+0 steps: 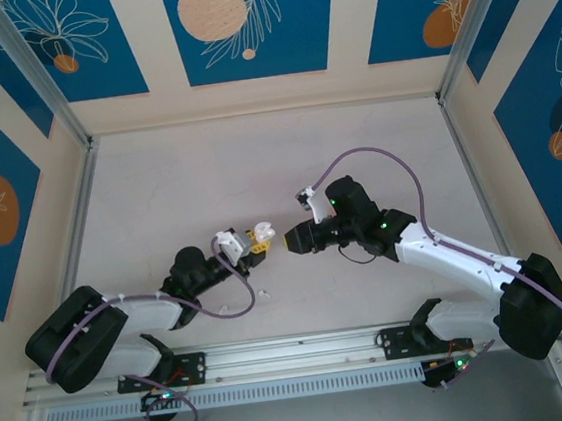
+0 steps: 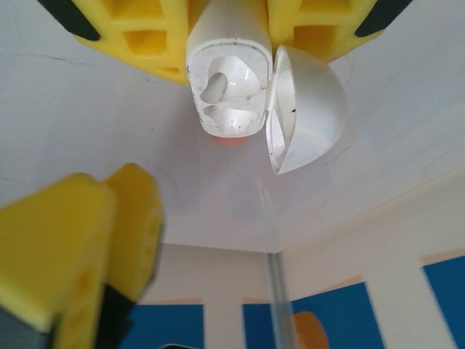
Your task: Insert wireless bluetooth earbuds into charging case
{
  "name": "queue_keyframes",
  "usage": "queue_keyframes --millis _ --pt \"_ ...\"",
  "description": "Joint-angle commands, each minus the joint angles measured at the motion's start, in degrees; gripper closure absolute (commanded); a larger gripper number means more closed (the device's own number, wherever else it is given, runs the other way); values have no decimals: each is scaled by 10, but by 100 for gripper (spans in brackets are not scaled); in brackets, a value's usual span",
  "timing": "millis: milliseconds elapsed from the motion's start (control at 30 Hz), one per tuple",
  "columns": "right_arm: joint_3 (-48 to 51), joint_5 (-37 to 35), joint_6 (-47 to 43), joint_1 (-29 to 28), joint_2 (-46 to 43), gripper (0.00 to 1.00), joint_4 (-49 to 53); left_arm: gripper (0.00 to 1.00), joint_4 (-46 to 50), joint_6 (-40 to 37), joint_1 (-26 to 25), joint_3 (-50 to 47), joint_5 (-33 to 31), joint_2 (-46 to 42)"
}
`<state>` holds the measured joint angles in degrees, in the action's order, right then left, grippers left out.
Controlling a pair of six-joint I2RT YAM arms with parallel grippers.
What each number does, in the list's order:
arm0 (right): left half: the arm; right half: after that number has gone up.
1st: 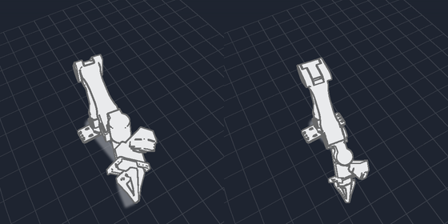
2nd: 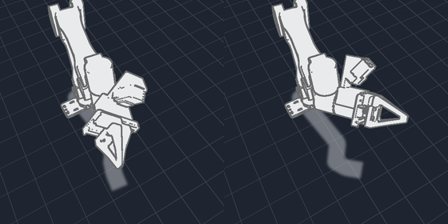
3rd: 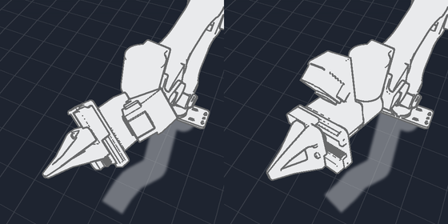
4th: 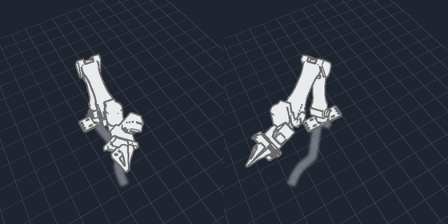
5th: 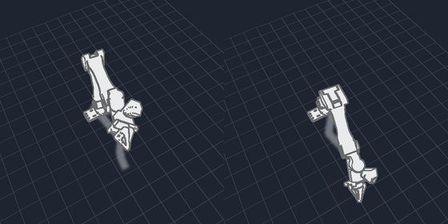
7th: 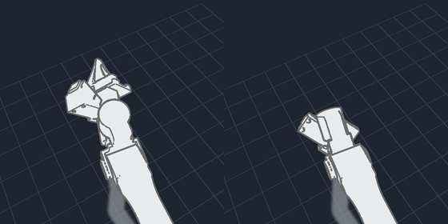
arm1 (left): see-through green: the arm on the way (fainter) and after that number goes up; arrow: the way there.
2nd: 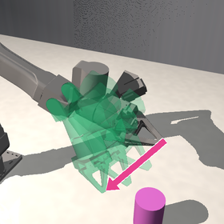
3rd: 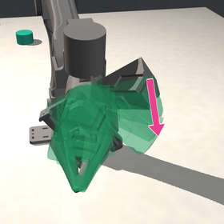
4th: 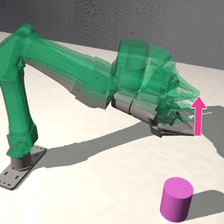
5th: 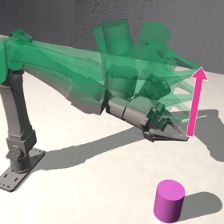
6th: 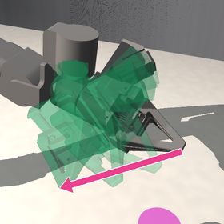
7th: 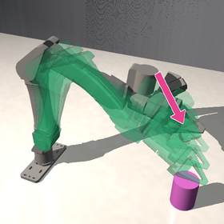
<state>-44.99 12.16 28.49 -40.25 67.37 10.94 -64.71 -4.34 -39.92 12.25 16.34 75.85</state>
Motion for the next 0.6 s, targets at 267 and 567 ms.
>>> queue_keyframes --millis 267,567 --pt "-37 -51 36 -63 40 60 72 81 239 130 66 23 -160 -134" --pt "-102 -68 250 -146 176 60 86 81 395 205 173 20 -152 -211"
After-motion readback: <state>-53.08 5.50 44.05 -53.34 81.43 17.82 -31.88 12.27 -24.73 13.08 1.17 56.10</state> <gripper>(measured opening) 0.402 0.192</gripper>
